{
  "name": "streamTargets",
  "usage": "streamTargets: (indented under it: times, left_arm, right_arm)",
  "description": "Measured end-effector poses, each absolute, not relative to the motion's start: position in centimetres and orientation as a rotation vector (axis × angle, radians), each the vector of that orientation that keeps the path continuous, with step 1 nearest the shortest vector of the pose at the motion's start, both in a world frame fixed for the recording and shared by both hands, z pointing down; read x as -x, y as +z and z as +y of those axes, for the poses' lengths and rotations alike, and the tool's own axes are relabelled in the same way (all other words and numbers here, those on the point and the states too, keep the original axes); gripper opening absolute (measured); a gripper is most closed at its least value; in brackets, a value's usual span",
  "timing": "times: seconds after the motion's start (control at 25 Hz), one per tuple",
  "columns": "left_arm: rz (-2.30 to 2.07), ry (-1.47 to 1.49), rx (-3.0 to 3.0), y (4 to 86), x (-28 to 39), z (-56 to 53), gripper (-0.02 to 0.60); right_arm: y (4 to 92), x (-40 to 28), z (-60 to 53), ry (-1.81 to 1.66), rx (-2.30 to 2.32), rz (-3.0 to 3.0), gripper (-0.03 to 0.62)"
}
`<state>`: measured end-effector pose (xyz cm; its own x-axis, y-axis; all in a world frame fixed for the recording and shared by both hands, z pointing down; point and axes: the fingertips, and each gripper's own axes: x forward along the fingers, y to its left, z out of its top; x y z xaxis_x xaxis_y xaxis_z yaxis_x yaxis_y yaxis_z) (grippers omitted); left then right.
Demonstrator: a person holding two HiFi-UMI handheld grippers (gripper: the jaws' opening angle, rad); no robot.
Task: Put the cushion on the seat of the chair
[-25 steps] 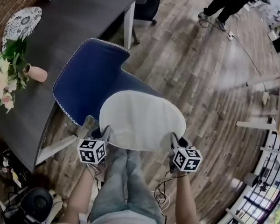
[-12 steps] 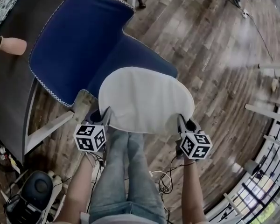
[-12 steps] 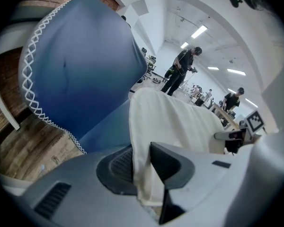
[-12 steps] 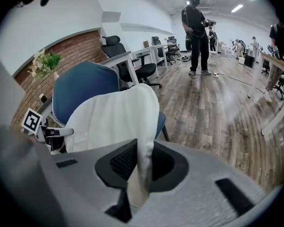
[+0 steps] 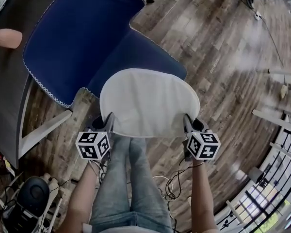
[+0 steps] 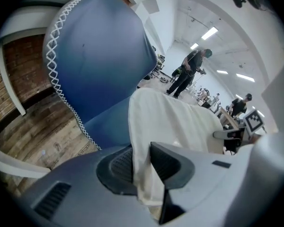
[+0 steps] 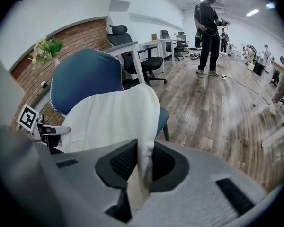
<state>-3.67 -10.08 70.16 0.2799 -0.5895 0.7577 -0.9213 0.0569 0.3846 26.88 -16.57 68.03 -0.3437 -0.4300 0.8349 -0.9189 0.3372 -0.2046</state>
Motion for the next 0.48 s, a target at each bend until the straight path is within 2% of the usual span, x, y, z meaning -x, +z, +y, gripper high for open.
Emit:
streamTargets:
  times: [0.48]
  left_arm:
    - [-1.429, 0.348, -1.488, 72.4, 2.3, -8.7, 0.075]
  right_arm:
    - [70.5, -25.3, -23.1, 0.750, -0.935, -1.891, 0.061]
